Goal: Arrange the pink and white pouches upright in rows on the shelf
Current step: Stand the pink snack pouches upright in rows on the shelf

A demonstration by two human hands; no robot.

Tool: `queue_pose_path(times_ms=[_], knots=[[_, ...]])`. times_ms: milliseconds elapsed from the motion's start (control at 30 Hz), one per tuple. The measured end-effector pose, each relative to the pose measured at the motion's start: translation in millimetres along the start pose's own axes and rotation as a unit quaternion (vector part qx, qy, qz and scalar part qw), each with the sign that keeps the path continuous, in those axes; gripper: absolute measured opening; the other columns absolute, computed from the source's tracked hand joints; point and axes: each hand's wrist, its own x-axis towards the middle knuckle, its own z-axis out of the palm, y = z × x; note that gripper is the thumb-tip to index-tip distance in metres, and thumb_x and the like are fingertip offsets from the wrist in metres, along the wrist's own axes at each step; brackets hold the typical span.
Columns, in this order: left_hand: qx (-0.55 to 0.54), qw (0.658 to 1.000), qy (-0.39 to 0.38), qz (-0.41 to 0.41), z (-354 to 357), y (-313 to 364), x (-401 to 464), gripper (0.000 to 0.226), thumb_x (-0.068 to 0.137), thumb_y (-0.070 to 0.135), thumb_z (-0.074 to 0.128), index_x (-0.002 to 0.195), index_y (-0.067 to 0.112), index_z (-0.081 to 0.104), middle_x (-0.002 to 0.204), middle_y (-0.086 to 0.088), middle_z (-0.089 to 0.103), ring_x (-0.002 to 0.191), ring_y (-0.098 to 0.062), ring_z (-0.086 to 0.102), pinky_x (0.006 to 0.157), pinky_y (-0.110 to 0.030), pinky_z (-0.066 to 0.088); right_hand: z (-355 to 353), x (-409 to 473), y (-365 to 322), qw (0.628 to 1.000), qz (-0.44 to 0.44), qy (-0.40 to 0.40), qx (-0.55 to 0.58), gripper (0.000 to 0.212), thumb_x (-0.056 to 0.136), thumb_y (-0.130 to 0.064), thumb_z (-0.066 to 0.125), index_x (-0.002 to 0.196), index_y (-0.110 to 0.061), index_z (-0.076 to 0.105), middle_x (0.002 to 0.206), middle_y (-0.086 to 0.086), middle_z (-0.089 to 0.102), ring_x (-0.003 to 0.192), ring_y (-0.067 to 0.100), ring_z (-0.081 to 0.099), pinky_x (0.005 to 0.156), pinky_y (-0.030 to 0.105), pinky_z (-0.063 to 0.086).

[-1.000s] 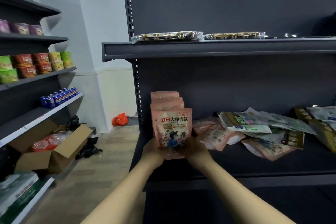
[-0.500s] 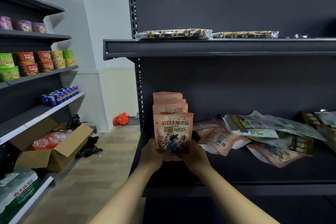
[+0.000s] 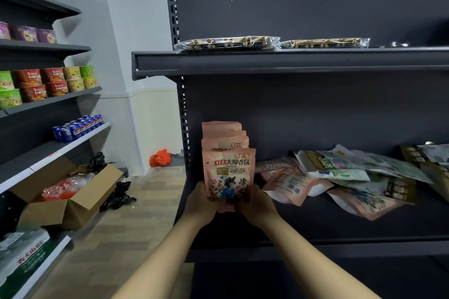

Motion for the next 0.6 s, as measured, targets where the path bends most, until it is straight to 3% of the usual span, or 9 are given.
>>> queue_pose_path(times_ms=[133, 267, 333, 433, 600], knots=[[-0.012, 0.999, 0.039, 0.0, -21.2, 28.3, -1.9, 0.058, 0.063, 0.043, 0.078, 0.11, 0.018, 0.054, 0.106, 0.008, 0.064, 0.1, -0.016, 0.062, 0.085, -0.035, 0.053, -31.8, -10.0, -4.9, 0.997, 0.005, 0.017, -0.077, 0.033, 0.092, -0.009, 0.046, 0.125, -0.007, 0.046, 0.128, 0.014, 0.056, 0.118, 0.03, 0.054, 0.09, 0.033, 0.044], [0.02, 0.99, 0.135, 0.048, -57.0, 80.8, -4.0, 0.089, 0.053, 0.069, 0.072, 0.121, 0.016, 0.051, 0.119, 0.0, 0.059, 0.11, -0.022, 0.058, 0.091, -0.042, 0.052, -84.5, -12.3, -10.4, 0.982, -0.003, 0.03, -0.188, 0.038, 0.091, -0.023, 0.052, 0.126, -0.01, 0.053, 0.131, 0.013, 0.056, 0.12, 0.029, 0.053, 0.094, 0.034, 0.044], [0.029, 0.979, 0.183, 0.081, -67.6, 109.5, -8.0, 0.077, 0.066, 0.054, 0.075, 0.126, 0.013, 0.05, 0.128, -0.005, 0.054, 0.117, -0.026, 0.053, 0.096, -0.043, 0.048, -111.9, -14.4, -10.6, 0.966, -0.008, 0.056, -0.253, 0.037, 0.091, -0.034, 0.052, 0.121, -0.014, 0.058, 0.128, 0.009, 0.059, 0.117, 0.025, 0.056, 0.092, 0.03, 0.044], [0.056, 0.961, 0.234, 0.135, -72.3, 140.8, -11.2, 0.058, 0.077, 0.041, 0.07, 0.122, 0.01, 0.054, 0.127, -0.01, 0.056, 0.117, -0.029, 0.052, 0.097, -0.039, 0.044, -146.8, -23.5, -5.0, 0.961, 0.018, 0.073, -0.266, 0.034, 0.098, -0.018, 0.036, 0.12, -0.006, 0.057, 0.127, 0.013, 0.06, 0.119, 0.028, 0.056, 0.095, 0.032, 0.042], [0.111, 0.943, 0.215, 0.227, -45.8, 165.2, -22.7, 0.023, 0.088, 0.027, 0.059, 0.105, 0.011, 0.06, 0.106, -0.007, 0.062, 0.103, -0.025, 0.057, 0.084, -0.033, 0.044, -172.3, -34.7, 13.1, 0.98, 0.095, 0.079, -0.157, 0.036, 0.098, -0.017, 0.039, 0.124, 0.001, 0.055, 0.131, 0.02, 0.056, 0.121, 0.033, 0.053, 0.096, 0.034, 0.043]])
